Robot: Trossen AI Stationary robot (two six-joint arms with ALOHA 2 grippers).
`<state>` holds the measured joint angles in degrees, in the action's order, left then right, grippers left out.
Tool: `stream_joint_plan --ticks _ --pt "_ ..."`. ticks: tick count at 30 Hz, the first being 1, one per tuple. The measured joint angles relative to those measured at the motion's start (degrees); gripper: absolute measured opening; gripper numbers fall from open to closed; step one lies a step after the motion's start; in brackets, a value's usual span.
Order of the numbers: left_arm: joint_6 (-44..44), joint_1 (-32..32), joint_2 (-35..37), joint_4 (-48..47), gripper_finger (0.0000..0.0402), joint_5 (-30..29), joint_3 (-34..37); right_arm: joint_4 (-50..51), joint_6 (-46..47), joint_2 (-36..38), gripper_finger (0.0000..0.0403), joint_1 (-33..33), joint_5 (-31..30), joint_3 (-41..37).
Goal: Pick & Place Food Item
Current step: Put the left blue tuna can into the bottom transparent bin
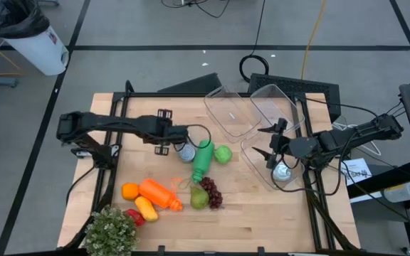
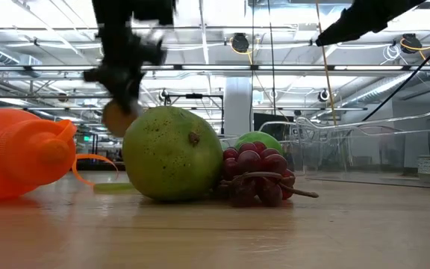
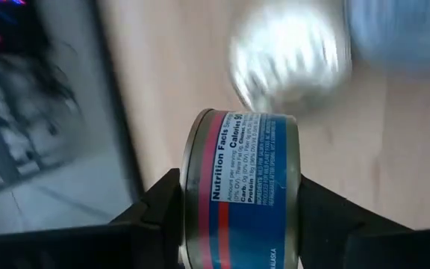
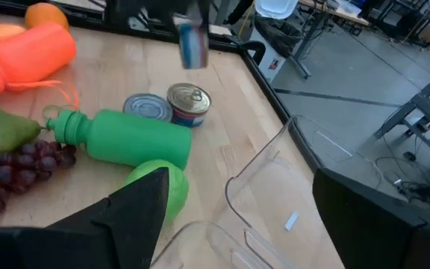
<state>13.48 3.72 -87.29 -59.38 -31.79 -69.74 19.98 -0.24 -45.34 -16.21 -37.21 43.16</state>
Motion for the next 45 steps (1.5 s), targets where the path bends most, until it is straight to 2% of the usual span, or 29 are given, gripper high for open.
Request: stream_joint_plan --ticks 4,9,14,17,20,26,30,40,45 --pt "4.64 -5.10 4.61 15.61 0.0174 -3.71 -1.74 -0.12 2.29 0.00 0.0313 -0.02 -0.01 0.00" --pt "14.33 -11.29 5.47 39.99 0.0174 -2.50 -1.74 -0.46 3.22 0.00 0.0313 -0.02 0.00 0.00" --pt "21.46 -12.10 3.02 58.81 0.0174 8.72 1.65 -1.91 2.13 0.00 0.0313 -0.02 0.05 -0.27" --pt "21.62 -10.34 1.61 68.37 0.0174 13.00 4.97 -5.43 -0.93 0.00 0.0313 0.00 3.26 -2.19" --pt "19.12 -8.12 0.55 74.32 0.0174 15.45 7.05 -13.60 -5.63 -0.41 0.0313 0.00 7.21 -4.97" --pt "16.63 -5.97 -3.51 80.01 0.0174 19.83 7.57 -39.09 -19.14 -3.95 0.0313 0.07 11.77 -13.88" --pt "16.36 -5.48 -5.97 82.65 0.0174 22.15 7.57 -52.79 -26.40 -8.11 0.0313 0.19 11.43 -16.80" --pt "15.87 -5.63 -7.17 84.09 0.0174 25.36 7.59 -57.22 -23.26 -16.46 0.0313 4.56 13.31 -15.28" --pt "15.75 -6.09 -7.17 83.91 0.0174 25.80 7.59 -60.54 -23.21 -18.24 0.0305 5.75 13.39 -15.23"
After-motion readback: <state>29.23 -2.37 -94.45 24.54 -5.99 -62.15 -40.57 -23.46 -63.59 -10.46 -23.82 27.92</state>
